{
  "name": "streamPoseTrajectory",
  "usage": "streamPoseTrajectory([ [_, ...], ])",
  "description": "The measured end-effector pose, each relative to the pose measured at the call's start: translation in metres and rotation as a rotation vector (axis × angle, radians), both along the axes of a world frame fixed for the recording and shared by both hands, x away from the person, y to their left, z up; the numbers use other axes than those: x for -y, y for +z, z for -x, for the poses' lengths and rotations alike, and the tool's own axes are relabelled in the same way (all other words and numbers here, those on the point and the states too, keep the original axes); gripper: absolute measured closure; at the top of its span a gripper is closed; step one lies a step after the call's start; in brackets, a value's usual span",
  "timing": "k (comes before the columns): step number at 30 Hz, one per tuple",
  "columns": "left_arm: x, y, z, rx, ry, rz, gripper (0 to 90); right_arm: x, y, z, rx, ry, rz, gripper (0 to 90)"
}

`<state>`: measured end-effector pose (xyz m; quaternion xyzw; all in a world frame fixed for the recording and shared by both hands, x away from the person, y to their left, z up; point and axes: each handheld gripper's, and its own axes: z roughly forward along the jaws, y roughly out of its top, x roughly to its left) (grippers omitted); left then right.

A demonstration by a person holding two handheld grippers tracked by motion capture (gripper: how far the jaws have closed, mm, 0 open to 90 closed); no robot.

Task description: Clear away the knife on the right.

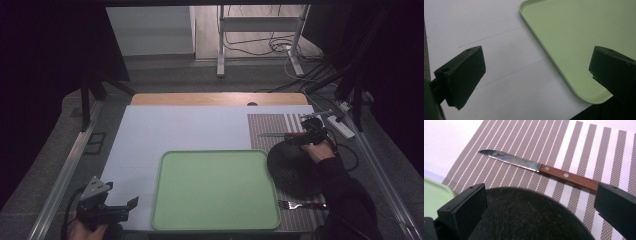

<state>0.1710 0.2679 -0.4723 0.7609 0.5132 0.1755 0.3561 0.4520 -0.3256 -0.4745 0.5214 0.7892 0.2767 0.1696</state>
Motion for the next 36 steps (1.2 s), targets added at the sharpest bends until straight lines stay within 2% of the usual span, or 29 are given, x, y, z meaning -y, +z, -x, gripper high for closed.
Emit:
streamPoseTrajectory([
  [10,0.000,0.000,0.000,-0.004,0.001,0.000,1.3,-0.001,-0.004,-0.019,-0.001,-0.011,0.041,0.0],
  [17,0.000,0.000,-0.001,-0.005,0.000,0.001,1.3,0.000,-0.006,-0.030,-0.010,-0.014,0.047,0.0],
  [22,0.000,0.000,-0.001,-0.005,0.000,0.000,1.3,0.003,-0.007,-0.037,0.007,-0.017,0.067,0.1],
  [25,0.000,0.000,-0.001,-0.006,0.000,0.000,1.4,0.006,-0.007,-0.040,0.024,-0.012,0.086,15.4],
  [30,0.000,0.000,-0.001,-0.007,0.000,0.000,1.4,0.014,-0.004,-0.046,-0.003,-0.010,0.079,50.2],
  [31,0.000,0.000,-0.001,-0.007,0.001,0.000,1.4,0.016,-0.004,-0.048,-0.010,-0.003,0.068,58.5],
  [32,0.000,0.000,-0.001,-0.007,0.000,0.000,1.4,0.020,-0.004,-0.050,-0.019,-0.007,0.079,75.6],
  [33,0.000,0.000,-0.001,-0.008,0.000,-0.002,1.4,0.023,-0.005,-0.052,-0.028,-0.006,0.081,84.1],
  [34,0.000,0.000,-0.001,-0.008,0.000,-0.002,1.4,0.023,-0.005,-0.052,-0.028,-0.006,0.081,84.1],
  [35,0.000,0.000,-0.001,-0.008,0.000,-0.002,1.4,0.025,-0.006,-0.053,-0.033,-0.004,0.080,89.2],
  [36,0.000,0.000,-0.001,-0.008,0.000,-0.002,1.5,0.027,-0.008,-0.054,-0.035,-0.008,0.083,89.5],
])
